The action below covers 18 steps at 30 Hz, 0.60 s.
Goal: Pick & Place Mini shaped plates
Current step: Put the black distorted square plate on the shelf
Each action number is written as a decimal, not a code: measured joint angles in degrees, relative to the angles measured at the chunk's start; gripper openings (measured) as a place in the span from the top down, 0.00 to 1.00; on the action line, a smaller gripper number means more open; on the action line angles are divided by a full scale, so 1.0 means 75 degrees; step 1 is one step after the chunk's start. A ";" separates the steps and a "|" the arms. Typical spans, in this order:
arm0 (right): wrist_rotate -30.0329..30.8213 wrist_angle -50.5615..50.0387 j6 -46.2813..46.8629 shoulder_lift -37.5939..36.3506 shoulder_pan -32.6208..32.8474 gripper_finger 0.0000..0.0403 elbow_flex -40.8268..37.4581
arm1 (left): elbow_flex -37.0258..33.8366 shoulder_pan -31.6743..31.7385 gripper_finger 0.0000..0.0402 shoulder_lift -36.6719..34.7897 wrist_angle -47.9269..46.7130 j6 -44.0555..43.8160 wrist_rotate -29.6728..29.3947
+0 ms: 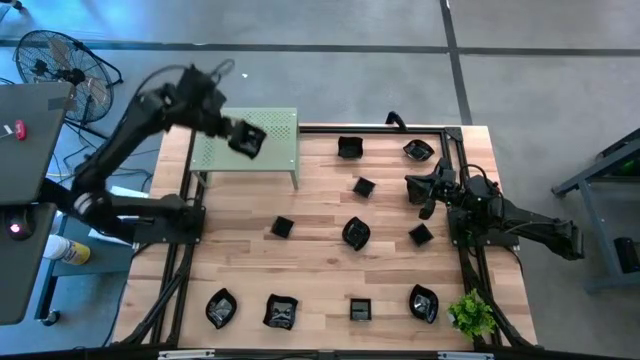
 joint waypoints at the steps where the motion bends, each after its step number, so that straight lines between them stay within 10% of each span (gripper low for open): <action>1: 0.0000 0.0000 -0.0003 -0.0001 -0.0003 0.99 0.0000 | 0.0101 0.0378 1.00 0.0235 0.0066 0.0232 0.0244; 18: 0.0000 0.0000 -0.0003 0.0000 -0.0003 0.99 0.0000 | 0.1257 0.2678 1.00 0.3082 -0.0014 0.2685 0.0744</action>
